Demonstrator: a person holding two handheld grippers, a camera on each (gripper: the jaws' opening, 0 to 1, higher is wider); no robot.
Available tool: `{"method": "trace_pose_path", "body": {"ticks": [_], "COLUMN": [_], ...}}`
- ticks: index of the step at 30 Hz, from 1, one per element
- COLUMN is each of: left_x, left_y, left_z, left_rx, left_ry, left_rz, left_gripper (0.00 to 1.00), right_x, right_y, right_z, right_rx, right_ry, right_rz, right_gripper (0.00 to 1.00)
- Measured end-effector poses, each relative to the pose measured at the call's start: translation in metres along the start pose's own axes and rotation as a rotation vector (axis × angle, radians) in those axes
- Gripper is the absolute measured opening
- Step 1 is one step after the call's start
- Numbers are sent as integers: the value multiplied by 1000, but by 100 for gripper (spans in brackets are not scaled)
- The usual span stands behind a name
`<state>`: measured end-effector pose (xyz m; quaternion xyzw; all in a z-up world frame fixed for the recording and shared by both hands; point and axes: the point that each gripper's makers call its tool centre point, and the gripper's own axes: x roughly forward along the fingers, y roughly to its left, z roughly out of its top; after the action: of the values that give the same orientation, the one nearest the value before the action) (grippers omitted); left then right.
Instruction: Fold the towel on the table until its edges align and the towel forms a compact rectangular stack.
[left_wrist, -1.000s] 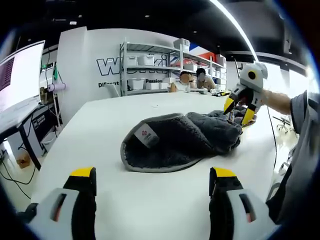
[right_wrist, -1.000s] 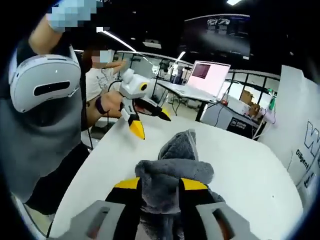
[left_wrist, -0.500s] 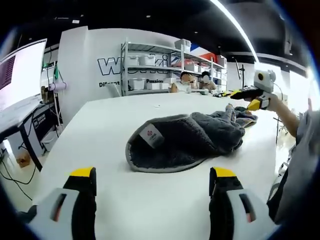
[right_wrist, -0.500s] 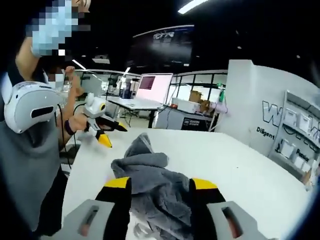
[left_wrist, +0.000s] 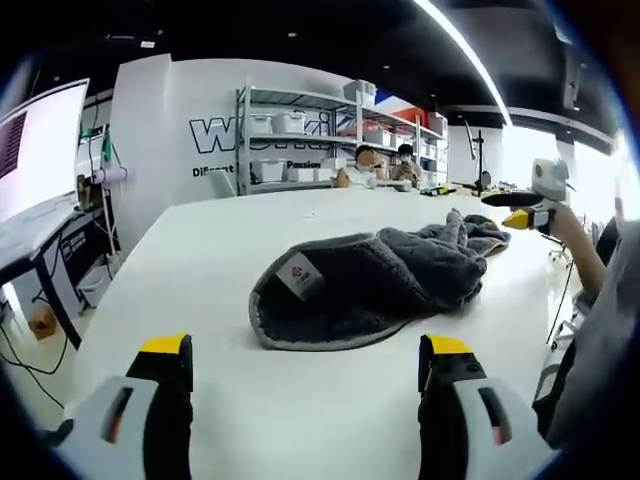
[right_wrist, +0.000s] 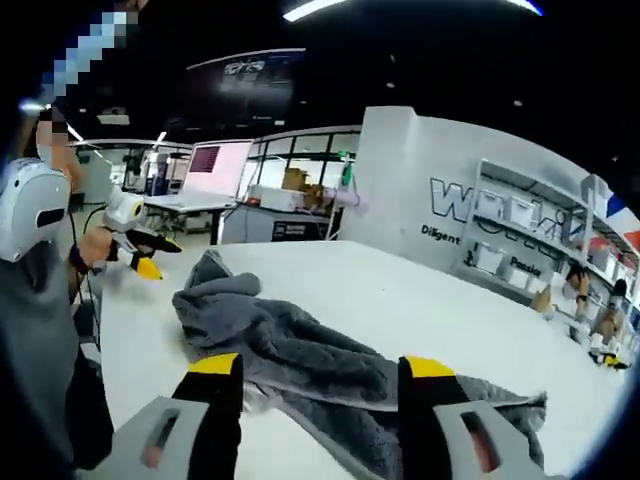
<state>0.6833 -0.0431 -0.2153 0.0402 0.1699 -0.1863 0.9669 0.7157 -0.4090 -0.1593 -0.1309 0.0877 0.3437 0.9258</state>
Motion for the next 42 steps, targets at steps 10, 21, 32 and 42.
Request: {"method": "trace_pose_path", "body": {"ticks": [10,21,32,42], "left_x": [0,4,2,5], "left_y": [-2,-12,-12,-16], "left_z": [-2,-1,-1,0], "left_rx": [-3,7,9,4], "left_ry": [-4,-1,7,7], "left_rz": [-9,-43,-40,-64], "left_gripper": [99,99,99,99], "right_x": [-49,-78,-87,-91], "right_y": [-16,-22,-27,-29], "right_z": [-35,-52,-52,-55], "right_rx": [126,217,309,312], "right_ry": [31,12,-68,-60], "right_rz": [-238,-339,-348,-365], "right_gripper": [80,89,97,99]}}
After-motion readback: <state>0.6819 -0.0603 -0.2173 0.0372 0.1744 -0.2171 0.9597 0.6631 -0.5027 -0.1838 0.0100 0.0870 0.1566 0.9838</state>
